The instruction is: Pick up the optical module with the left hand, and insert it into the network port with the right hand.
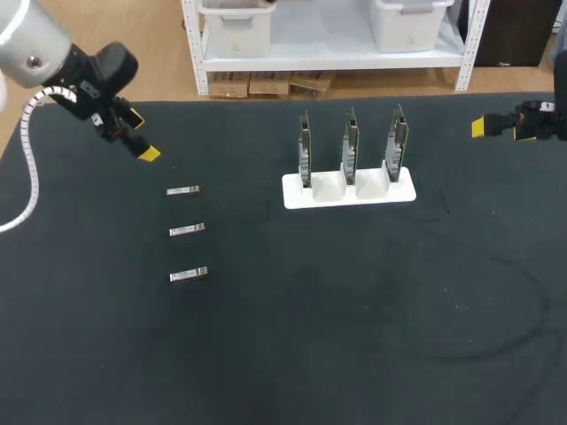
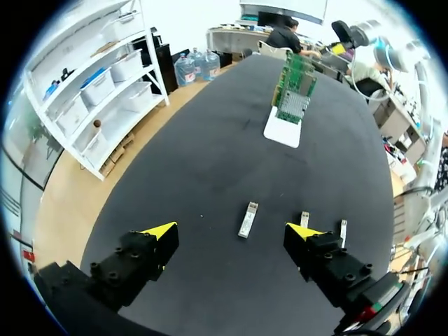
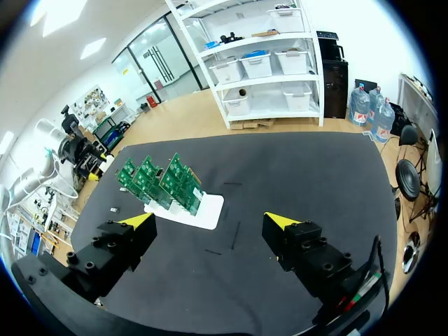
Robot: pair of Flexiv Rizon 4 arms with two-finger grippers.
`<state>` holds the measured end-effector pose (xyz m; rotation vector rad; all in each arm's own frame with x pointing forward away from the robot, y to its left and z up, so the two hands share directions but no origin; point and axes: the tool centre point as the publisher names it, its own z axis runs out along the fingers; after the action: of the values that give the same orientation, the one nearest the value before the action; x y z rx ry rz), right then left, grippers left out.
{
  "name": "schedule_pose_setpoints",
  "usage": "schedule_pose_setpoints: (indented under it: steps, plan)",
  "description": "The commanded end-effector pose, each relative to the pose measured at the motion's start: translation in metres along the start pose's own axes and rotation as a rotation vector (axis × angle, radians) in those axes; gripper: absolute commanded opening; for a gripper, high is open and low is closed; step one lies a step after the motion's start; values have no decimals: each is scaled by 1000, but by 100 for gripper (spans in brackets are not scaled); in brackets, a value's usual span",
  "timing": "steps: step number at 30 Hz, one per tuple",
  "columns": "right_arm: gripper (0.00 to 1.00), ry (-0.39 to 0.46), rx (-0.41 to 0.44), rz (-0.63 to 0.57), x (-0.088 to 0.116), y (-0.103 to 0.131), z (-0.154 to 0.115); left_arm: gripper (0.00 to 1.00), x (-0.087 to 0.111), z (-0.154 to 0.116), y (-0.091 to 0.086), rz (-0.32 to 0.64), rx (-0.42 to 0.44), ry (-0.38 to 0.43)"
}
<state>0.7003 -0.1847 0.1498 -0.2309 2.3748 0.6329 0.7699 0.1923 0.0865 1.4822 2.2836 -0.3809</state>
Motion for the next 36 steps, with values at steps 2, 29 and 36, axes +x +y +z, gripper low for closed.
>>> schedule_pose_setpoints:
  steps: [2,29,36]
  plan:
    - [100,0,2,1,0,0,-1,100,9,10,-4,4,37,54]
    - [100,0,2,1,0,0,-1,100,13,75,-29,263,156,195]
    - [100,0,2,1,0,0,-1,100,14,79,-32,256,152,213]
